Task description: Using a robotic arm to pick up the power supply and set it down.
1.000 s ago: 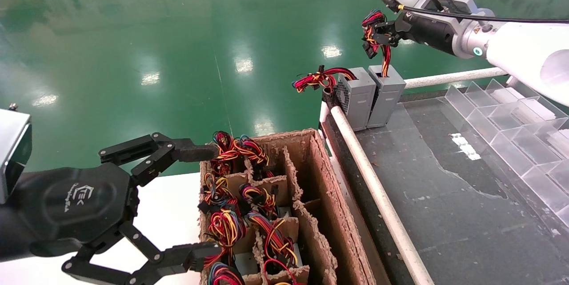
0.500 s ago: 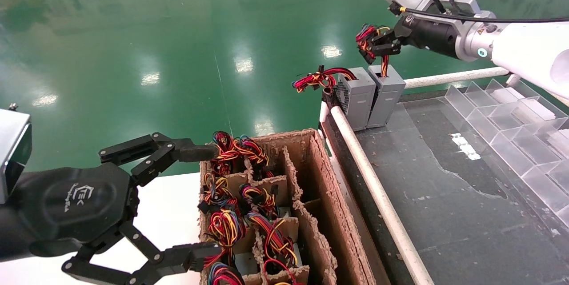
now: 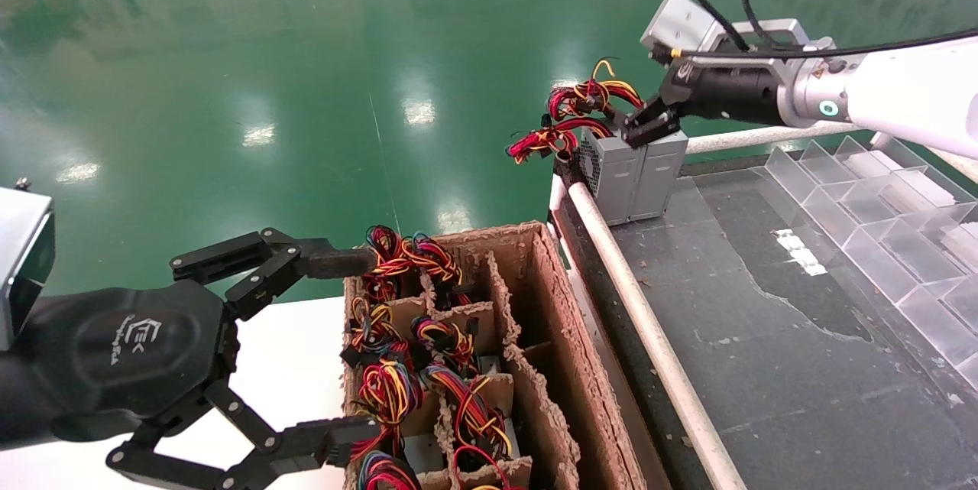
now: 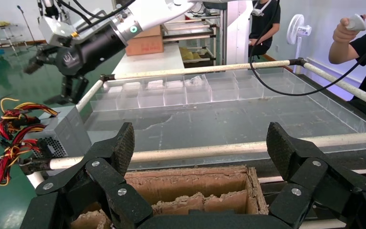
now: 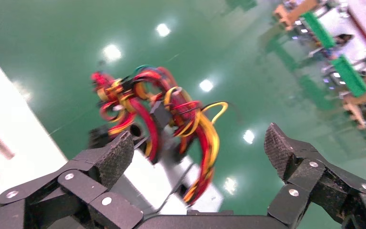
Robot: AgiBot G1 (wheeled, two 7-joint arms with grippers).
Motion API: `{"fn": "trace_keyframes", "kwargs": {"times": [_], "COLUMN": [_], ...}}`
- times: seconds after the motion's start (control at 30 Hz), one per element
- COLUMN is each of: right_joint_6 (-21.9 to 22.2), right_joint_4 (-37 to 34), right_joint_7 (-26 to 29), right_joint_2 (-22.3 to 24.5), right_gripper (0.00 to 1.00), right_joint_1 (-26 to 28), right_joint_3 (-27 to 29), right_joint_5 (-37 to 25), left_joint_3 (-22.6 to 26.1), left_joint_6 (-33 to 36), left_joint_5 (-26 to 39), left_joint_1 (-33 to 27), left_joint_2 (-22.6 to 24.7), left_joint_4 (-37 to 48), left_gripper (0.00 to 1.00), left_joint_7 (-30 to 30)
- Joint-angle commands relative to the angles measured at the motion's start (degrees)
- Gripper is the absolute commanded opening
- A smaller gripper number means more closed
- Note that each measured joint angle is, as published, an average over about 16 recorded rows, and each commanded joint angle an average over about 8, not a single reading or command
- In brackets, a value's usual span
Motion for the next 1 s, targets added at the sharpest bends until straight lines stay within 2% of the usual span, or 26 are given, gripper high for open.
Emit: {"fn": "trace_keyframes", "kwargs": {"times": [0.03,0.2,0.53,1.0], "right_joint_6": [-1.62,-3.93,-7.99,-13.58], "right_joint_4": [0.00,0.43,1.15,17.03], "right_joint_7": [0.71,3.07,10.00,16.77], "right_joint_2": [0.11,1.74,7.14,13.63], "right_gripper": [1.00,1.00,1.00,1.00], "right_joint_1": [0.38,1.21,1.35,-9.43], "right_joint_3": [-0.86,0.45,8.72,10.32], "right_joint_5": [-1.29,0.56,12.67,19.56], "left_joint_3": [0.00,0.01,0.02,0.04], "left_joint_6": [0.00,0.00,-0.02,-0.01], "left_joint_5": [0.00,-0.01,-0.02,-0.03], "left_joint_1": [0.00,0.00,0.00,-0.01], "left_joint_2": [0.00,0.00,-0.01,-0.01], "left_joint_4": [0.00,0.00,0.02,0.05], "left_gripper": [1.00,1.00,1.00,1.00], "left_joint_7": [0.00,0.01,0.02,0.04]}}
